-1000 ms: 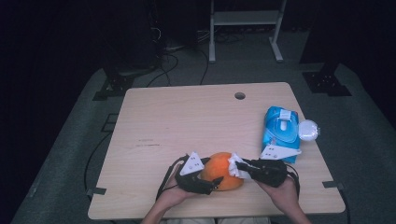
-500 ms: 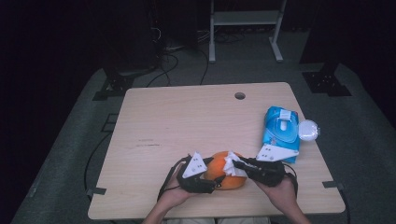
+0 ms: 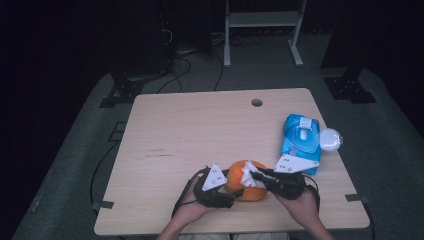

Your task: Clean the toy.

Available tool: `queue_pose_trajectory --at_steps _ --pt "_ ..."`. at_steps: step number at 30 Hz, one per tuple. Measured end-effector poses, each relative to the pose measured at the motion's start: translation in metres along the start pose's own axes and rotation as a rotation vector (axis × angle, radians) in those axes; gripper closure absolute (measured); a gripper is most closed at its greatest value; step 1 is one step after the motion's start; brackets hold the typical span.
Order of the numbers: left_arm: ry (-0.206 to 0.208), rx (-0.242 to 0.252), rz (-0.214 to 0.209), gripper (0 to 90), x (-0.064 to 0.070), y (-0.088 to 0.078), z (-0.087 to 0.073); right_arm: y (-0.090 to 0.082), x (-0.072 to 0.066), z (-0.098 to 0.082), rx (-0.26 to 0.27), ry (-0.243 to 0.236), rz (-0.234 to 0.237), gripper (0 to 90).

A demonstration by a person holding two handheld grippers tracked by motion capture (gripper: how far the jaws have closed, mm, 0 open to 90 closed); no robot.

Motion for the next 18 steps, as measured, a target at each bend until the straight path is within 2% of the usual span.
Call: queue_pose_trajectory --at_steps 1,2,4,5,6,8,10,11,13,14,15,18 --pt "0.034 -0.007 0.002 32.8 0.004 0.0 0.001 0.002 -0.007 0.003 0.001 -0.017 0.018 81.1" --pt "0.056 -0.013 0.01 33.1 0.006 0.001 0.001 0.003 -0.012 0.006 -0.008 -0.046 0.005 81.0" --pt "0.057 -0.016 0.007 33.0 0.006 0.0 0.001 0.004 -0.012 0.009 -0.02 -0.069 -0.02 81.1" --pt "0.047 -0.011 -0.002 33.0 0.005 -0.001 0.0 0.002 -0.008 0.008 -0.018 -0.05 -0.029 81.0" --pt "0.029 -0.007 -0.013 32.5 0.004 0.0 0.0 0.0 -0.002 0.006 -0.019 -0.036 -0.041 81.1" --pt "-0.034 0.017 -0.044 26.2 0.001 0.0 0.001 -0.004 0.008 0.001 -0.023 0.002 -0.061 81.1" --pt "-0.11 0.032 -0.063 21.1 -0.002 0.003 0.005 -0.006 0.01 -0.001 -0.026 0.029 -0.029 81.2" --pt "-0.13 0.03 -0.063 20.8 -0.002 0.004 0.005 -0.004 0.007 0.0 -0.029 0.023 -0.009 81.2" --pt "-0.113 0.019 -0.043 23.5 -0.001 0.006 0.004 0.002 -0.003 0.002 -0.044 0.006 0.025 81.1" --pt "-0.097 0.014 -0.029 27.1 0.0 0.006 0.002 0.004 -0.006 0.003 -0.051 -0.007 0.023 81.1" --pt "-0.087 0.011 -0.025 30.3 0.0 0.006 0.001 0.005 -0.006 0.004 -0.053 -0.015 0.02 81.1" --pt "-0.051 -0.002 -0.009 33.6 0.001 0.005 -0.001 0.0 0.003 0.005 -0.043 0.011 0.006 81.2"
Point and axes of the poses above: each handheld gripper's, and its own axes: y roughly forward along the jaws, z roughly out of its top, x roughly to its right, the point moved 2 cm from there along y, roughly forward along the jaws, and after that the axes turned 8 degrees about -x, right-handed, at the moved point
